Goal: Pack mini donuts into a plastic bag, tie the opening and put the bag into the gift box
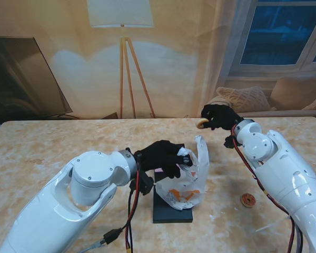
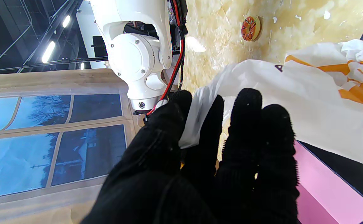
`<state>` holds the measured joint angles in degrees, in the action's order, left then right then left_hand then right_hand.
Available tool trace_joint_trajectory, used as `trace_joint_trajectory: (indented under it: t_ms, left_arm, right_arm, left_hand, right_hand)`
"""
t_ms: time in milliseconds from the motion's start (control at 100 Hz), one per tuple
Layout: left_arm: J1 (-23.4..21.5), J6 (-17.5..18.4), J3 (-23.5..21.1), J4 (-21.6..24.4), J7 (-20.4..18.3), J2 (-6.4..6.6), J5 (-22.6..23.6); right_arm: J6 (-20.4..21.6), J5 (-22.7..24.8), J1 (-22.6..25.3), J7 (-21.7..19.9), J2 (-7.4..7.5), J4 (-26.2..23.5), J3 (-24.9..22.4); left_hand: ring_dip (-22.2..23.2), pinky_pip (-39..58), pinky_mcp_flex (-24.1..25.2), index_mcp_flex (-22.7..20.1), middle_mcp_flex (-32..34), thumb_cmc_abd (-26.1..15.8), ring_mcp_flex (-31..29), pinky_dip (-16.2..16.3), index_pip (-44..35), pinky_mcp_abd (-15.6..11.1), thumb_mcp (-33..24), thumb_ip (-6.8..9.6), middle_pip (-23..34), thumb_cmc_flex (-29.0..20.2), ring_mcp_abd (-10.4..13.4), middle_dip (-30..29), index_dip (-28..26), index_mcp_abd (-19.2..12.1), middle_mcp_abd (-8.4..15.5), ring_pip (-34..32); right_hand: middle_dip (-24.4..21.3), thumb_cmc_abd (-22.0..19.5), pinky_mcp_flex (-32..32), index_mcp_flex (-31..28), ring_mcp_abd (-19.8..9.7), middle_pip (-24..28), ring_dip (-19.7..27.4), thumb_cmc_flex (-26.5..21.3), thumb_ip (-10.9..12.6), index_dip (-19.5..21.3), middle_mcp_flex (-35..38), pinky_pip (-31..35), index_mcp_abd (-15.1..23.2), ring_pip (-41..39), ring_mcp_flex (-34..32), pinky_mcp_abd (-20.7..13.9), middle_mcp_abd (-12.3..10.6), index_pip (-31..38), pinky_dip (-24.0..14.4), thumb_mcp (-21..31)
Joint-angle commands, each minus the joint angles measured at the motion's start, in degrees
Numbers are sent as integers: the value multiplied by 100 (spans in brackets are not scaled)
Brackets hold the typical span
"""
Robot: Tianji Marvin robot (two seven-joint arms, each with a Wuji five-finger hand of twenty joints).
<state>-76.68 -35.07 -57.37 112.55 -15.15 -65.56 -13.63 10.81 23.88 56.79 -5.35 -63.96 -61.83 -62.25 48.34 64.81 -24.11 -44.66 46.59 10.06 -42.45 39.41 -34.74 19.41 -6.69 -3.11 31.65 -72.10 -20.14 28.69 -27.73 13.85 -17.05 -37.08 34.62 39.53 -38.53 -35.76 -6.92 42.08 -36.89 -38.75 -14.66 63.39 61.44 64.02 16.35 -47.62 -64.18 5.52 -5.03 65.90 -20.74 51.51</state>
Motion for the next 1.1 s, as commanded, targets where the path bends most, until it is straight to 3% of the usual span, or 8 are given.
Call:
trace_joint_trajectory:
  t_ms: [0, 320, 520, 840, 1090]
  left_arm:
    - [-5, -21, -19, 31, -70, -26, -4]
    - [-4, -7, -16, 25, -85, -23, -15]
    - [10, -6, -50, -2, -21, -41, 19]
    - [130, -136, 20, -78, 189, -128, 23]
    - [159, -152, 30, -80, 230, -138, 73]
  right_arm:
    - [-47, 36, -26, 22, -88, 52, 112]
    - [-71, -721, -356, -405, -188, 375, 483]
    - [43, -1254, 40, -1339, 24, -150, 54]
    - [437, -778, 882, -2067, 409, -1305, -662]
    - [701, -581, 1105, -2189, 495, -1602, -817]
  left_hand:
    - [111, 148, -5, -128, 29, 26, -26, 176, -115, -58, 40, -71, 33, -186, -44, 8, -66, -105, 6, -154]
    - [110, 147, -10, -132, 32, 24, -31, 177, -114, -52, 43, -72, 35, -184, -42, 8, -68, -104, 8, -153]
    - [113, 147, -3, -131, 31, 21, -28, 179, -116, -60, 45, -73, 37, -185, -42, 8, -71, -106, 7, -154]
    - [137, 205, 13, -128, 50, 22, -61, 226, -124, -23, 57, -71, 54, -186, -50, 15, -72, -113, 2, -194]
    - [150, 232, 0, -127, 55, 23, -70, 256, -130, -27, 61, -68, 59, -186, -42, 17, -69, -115, -2, -209]
  right_hand:
    - [4, -409, -68, -39, -266, 116, 29, -333, 342, -99, -39, -63, 518, 102, 51, -195, -278, 303, 111, 183]
    - [-33, -365, -117, -108, -267, 132, 40, -354, 340, -136, 13, -90, 550, 206, -15, -211, -276, 332, 155, 158]
    - [-46, -173, -176, -284, -238, 85, -36, -294, 303, -154, 174, -64, 603, 216, -143, -188, -269, 252, 143, 298]
    - [29, -20, -263, -386, -235, 3, -111, -226, 276, -116, 296, -37, 618, 228, -250, -128, -255, 170, 58, 439]
    - [79, 54, -276, -416, -214, -30, -156, -210, 271, -107, 336, -40, 587, 208, -293, -95, -229, 139, -2, 482]
